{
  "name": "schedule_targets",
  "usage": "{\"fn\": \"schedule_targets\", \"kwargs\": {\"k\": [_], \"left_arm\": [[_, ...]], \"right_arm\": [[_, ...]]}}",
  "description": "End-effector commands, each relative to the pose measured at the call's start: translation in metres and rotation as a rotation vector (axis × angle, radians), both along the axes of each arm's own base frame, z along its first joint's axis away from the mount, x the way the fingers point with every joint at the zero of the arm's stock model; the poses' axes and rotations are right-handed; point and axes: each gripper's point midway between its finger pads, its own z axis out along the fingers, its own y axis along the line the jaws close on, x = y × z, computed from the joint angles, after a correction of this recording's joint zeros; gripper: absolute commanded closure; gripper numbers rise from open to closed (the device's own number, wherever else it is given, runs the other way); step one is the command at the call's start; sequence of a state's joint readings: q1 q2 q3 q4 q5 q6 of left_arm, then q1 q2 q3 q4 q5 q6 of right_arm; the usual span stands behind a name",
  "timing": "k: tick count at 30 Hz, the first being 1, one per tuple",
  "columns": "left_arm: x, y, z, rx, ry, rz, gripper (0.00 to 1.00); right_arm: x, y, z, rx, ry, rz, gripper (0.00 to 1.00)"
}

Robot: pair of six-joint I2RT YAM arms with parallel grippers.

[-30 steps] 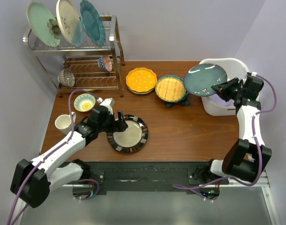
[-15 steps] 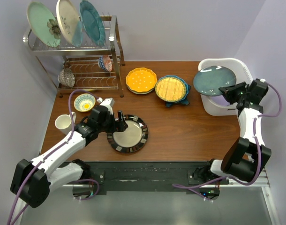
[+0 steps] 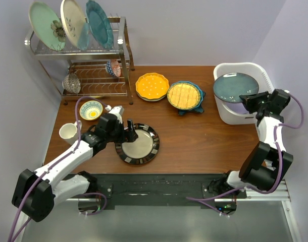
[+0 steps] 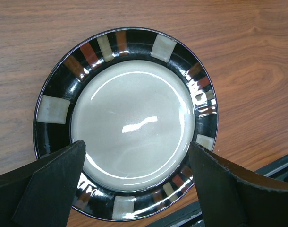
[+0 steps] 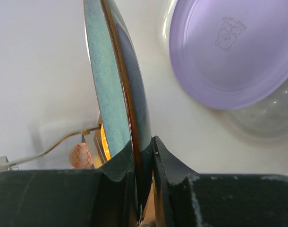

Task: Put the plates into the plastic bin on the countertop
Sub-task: Place the plate in the plastic bin.

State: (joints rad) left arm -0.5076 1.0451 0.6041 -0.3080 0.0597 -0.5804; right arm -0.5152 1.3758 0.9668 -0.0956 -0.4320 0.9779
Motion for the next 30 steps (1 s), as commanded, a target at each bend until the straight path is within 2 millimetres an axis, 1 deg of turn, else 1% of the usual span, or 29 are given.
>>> {"fn": "schedule_targets", "kwargs": {"k": [1, 8, 13, 16, 17, 23, 30], "left_arm": [[0.004, -0.007, 0.007, -0.008, -0.036, -0.041, 0.05], [0.005, -0.01, 0.007, -0.013, -0.033, -0.05, 0.05], [0.006, -0.01, 0.007, -0.011, -0.034, -0.052, 0.05], [0.005, -0.009, 0.006, -0.007, -0.031, -0.052, 0.05], [0.005, -0.009, 0.006, -0.007, -0.029, -0.053, 0.05], [0.006, -0.01, 0.005, -0.004, -0.025, -0.058, 0.05], [0.005, -0.009, 0.005, -0.003, -0.025, -0.055, 0.05]], "right_arm": [[0.015, -0.016, 0.054, -0.057, -0.201, -0.033, 1.0], [0.019, -0.026, 0.052, -0.039, -0.212, -0.072, 1.0], [0.017, -0.035, 0.047, -0.052, -0.199, -0.116, 1.0], [0.016, -0.039, 0.041, -0.053, -0.185, -0.141, 1.0], [0.016, -0.04, 0.042, -0.053, -0.191, -0.147, 1.0], [0.022, -0.043, 0.028, -0.014, -0.182, -0.159, 1.0], [0.022, -0.048, 0.018, -0.011, -0.167, -0.188, 1.0]]}}
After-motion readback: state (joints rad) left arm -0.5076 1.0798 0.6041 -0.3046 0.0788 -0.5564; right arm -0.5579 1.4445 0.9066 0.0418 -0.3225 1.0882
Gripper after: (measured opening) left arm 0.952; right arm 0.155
